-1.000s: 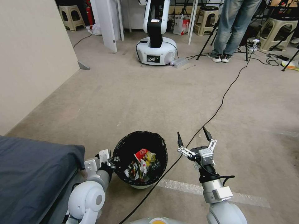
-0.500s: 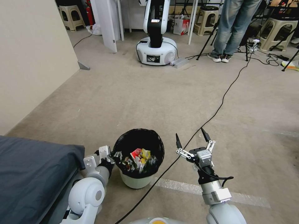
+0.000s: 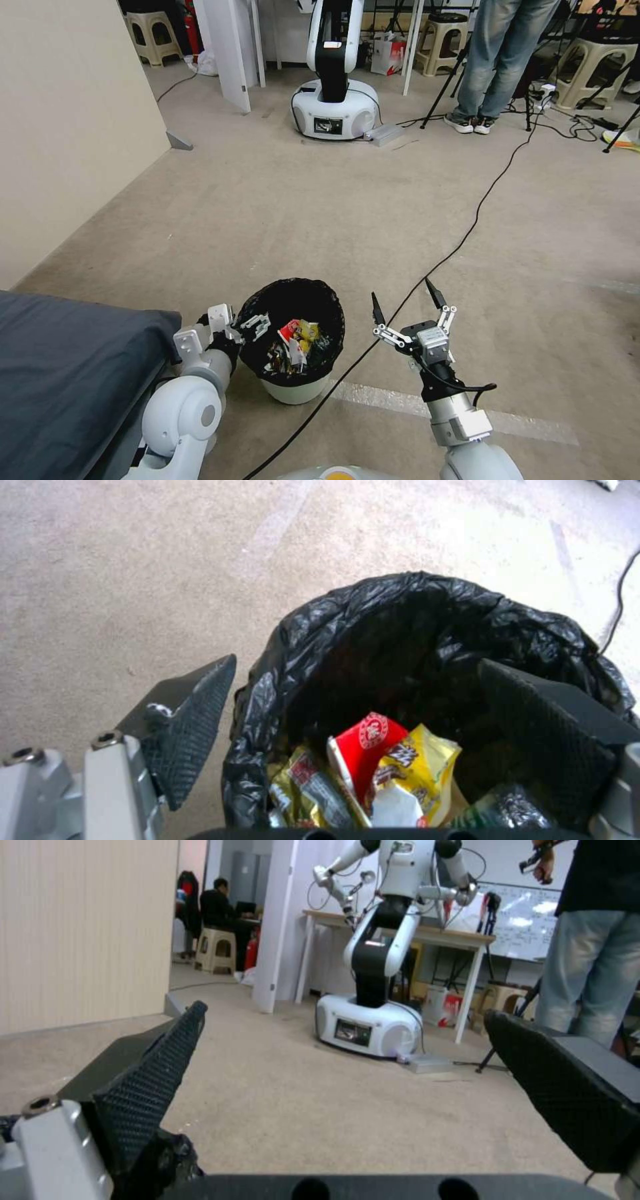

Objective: Pick up the trash bin, then pick up the garbage from the floor and place it into the trash bin.

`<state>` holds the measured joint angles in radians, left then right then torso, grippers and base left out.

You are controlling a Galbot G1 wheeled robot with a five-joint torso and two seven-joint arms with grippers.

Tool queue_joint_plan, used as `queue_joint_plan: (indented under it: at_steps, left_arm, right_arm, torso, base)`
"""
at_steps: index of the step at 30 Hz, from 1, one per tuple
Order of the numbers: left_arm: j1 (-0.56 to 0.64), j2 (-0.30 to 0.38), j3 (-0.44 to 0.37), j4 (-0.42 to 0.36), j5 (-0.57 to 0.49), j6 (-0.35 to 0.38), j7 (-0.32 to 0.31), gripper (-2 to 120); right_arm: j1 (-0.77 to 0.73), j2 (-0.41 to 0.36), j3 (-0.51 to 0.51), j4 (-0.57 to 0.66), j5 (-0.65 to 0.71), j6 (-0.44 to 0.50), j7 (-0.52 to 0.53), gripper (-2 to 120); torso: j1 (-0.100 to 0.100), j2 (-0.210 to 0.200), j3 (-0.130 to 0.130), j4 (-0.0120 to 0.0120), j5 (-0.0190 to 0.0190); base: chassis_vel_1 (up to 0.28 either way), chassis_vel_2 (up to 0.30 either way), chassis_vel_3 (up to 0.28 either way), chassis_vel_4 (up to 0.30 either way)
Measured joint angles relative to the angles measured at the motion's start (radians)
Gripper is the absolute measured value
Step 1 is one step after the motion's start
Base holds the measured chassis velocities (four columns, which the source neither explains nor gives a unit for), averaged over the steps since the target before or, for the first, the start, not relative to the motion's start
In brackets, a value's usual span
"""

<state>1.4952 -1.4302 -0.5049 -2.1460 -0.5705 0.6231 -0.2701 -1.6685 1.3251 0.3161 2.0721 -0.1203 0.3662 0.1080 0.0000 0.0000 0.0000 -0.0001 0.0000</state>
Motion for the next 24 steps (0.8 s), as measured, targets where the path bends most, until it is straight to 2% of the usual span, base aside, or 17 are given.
queue_joint_plan:
  at_steps: [7,11,12,14,15,18,19,22,23,24]
  left_arm:
    - [0.048,0.000,0.005,-0.068,0.034,-0.042,0.018,93]
    - [0.096,0.002,0.013,-0.116,0.109,-0.092,0.045,95]
    - [0.113,0.002,0.016,-0.129,0.144,-0.116,0.053,96]
    - [0.152,-0.002,0.023,-0.145,0.253,-0.210,0.088,97]
    - [0.152,-0.002,0.023,-0.145,0.253,-0.210,0.088,97]
    - [0.199,-0.015,0.024,-0.141,0.427,-0.363,0.150,99]
    - [0.199,-0.015,0.024,-0.141,0.427,-0.363,0.150,99]
    - [0.260,-0.027,0.026,-0.122,0.536,-0.519,0.195,100]
    - [0.260,-0.027,0.026,-0.122,0.536,-0.519,0.195,100]
    - [0.274,-0.028,0.029,-0.118,0.551,-0.559,0.199,100]
  right_arm:
    - [-0.006,0.007,-0.001,0.001,-0.007,0.007,0.003,100]
    - [0.002,0.020,-0.012,0.001,-0.001,0.008,0.040,100]
    - [0.004,0.025,-0.016,0.001,0.004,0.009,0.053,100]
    - [0.008,0.035,-0.025,0.003,0.010,0.013,0.074,100]
    - [0.008,0.035,-0.025,0.003,0.010,0.013,0.074,100]
    - [0.007,0.052,-0.027,0.005,0.010,0.022,0.092,100]
    - [0.007,0.052,-0.027,0.005,0.010,0.022,0.092,100]
    - [-0.001,0.083,-0.006,0.009,-0.033,0.020,0.139,100]
    - [-0.001,0.083,-0.006,0.009,-0.033,0.020,0.139,100]
    - [-0.003,0.092,0.003,0.009,-0.049,0.018,0.150,100]
  torso:
    - [0.000,0.000,0.000,0.0000,0.0000]
    - [0.000,0.000,0.000,0.0001,0.0001]
    - [0.000,0.000,0.000,0.0001,0.0000]
    - [0.000,0.000,0.000,0.0001,0.0001]
    - [0.000,0.000,0.000,0.0001,0.0001]
    - [0.000,0.000,0.000,0.0000,0.0001]
    - [0.000,0.000,0.000,0.0000,0.0001]
    - [0.000,0.000,0.000,0.0001,0.0000]
    - [0.000,0.000,0.000,0.0001,0.0000]
    - [0.000,0.000,0.000,0.0001,0.0000]
  base:
    - [0.000,0.000,0.000,0.000]
    - [0.000,0.000,0.000,0.000]
    - [0.000,0.000,0.000,0.000]
    - [0.000,0.000,0.000,0.000]
    - [0.000,0.000,0.000,0.000]
    - [0.000,0.000,0.000,0.000]
    - [0.000,0.000,0.000,0.000]
    - [0.000,0.000,0.000,0.000]
    - [0.000,0.000,0.000,0.000]
    - [0.000,0.000,0.000,0.000]
